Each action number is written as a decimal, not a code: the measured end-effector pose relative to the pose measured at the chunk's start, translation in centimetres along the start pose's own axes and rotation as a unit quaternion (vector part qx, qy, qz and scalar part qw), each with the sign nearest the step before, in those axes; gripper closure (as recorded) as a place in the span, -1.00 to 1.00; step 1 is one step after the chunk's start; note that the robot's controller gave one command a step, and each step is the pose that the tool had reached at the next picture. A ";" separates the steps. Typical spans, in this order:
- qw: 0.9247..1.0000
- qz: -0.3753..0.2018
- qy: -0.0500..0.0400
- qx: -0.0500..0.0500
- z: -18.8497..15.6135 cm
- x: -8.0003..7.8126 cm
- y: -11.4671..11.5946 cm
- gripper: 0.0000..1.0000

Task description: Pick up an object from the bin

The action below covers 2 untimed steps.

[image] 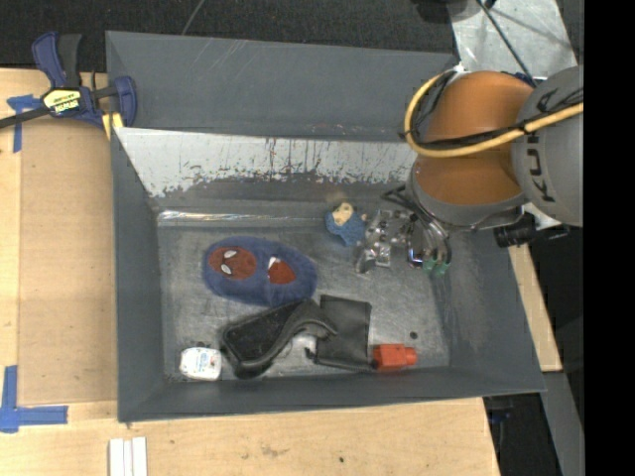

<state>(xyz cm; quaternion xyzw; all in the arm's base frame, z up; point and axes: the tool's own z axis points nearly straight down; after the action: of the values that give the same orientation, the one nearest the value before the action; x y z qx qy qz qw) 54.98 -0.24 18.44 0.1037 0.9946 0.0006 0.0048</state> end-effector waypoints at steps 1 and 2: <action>1.000 0.000 0.003 0.001 0.3 0.1 -0.1 -1.00; 1.000 -0.024 0.005 0.003 10.5 -3.6 8.5 -1.00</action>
Offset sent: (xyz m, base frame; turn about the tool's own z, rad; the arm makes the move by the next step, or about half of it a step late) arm 0.0000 0.0000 0.0000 0.0000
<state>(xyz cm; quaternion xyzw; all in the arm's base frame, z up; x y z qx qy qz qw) 60.41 7.37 7.94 0.0802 0.9968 -0.0016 -0.0008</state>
